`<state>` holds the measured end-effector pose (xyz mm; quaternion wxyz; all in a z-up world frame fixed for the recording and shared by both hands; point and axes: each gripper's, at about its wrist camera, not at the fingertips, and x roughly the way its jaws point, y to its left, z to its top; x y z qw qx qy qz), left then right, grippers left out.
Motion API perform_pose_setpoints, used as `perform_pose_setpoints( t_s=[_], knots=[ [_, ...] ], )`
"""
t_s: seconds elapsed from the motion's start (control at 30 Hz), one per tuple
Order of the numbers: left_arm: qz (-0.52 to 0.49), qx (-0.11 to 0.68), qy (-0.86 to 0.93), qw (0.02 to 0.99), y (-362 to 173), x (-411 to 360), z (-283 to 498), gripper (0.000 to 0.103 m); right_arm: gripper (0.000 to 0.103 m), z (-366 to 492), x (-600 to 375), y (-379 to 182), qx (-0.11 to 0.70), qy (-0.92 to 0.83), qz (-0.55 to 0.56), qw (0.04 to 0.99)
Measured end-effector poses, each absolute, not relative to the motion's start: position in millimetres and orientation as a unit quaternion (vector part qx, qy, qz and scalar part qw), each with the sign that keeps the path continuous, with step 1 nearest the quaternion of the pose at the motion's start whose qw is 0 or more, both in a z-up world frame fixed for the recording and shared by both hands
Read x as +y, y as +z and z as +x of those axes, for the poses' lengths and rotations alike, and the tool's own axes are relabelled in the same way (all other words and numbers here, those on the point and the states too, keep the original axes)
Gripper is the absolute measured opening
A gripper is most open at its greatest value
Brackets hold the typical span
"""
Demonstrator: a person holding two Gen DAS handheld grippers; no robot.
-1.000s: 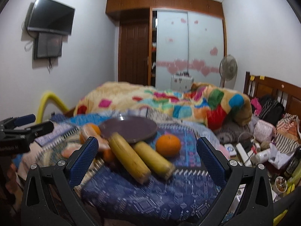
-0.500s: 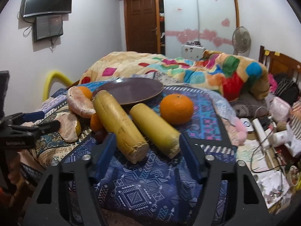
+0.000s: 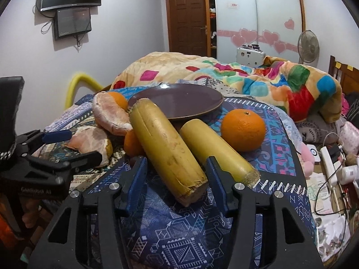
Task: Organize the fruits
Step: 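Move the right gripper toward the larger yellow cylindrical fruit, then grasp the larger yellow fruit with the right gripper while the left gripper grasps a pomelo segment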
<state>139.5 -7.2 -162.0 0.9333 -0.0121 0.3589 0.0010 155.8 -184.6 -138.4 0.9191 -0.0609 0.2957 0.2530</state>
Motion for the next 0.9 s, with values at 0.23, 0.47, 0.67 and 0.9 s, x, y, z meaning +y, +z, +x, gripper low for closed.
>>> perform_pose_setpoints(
  t_s=[0.23,0.47,0.67,0.9],
  knots=[
    [0.007,0.354,0.010,0.935,-165.1,-8.3,138.5,0.103,0.051,159.0,-182.7,-140.7,0.304,0.250,-0.064,0.917],
    [0.000,0.362,0.019,0.932,-164.4,22.4,118.5,0.103,0.046,154.3,-181.9,-139.6,0.305,0.245,-0.074,0.917],
    [-0.008,0.378,0.052,0.924,-164.8,60.0,98.9,0.103,0.040,149.4,-192.5,-138.4,0.313,0.240,-0.056,0.917],
    [-0.025,0.386,0.014,0.922,-153.2,60.6,100.7,0.103,0.041,148.3,-193.1,-133.6,0.326,0.256,-0.056,0.908]
  ],
)
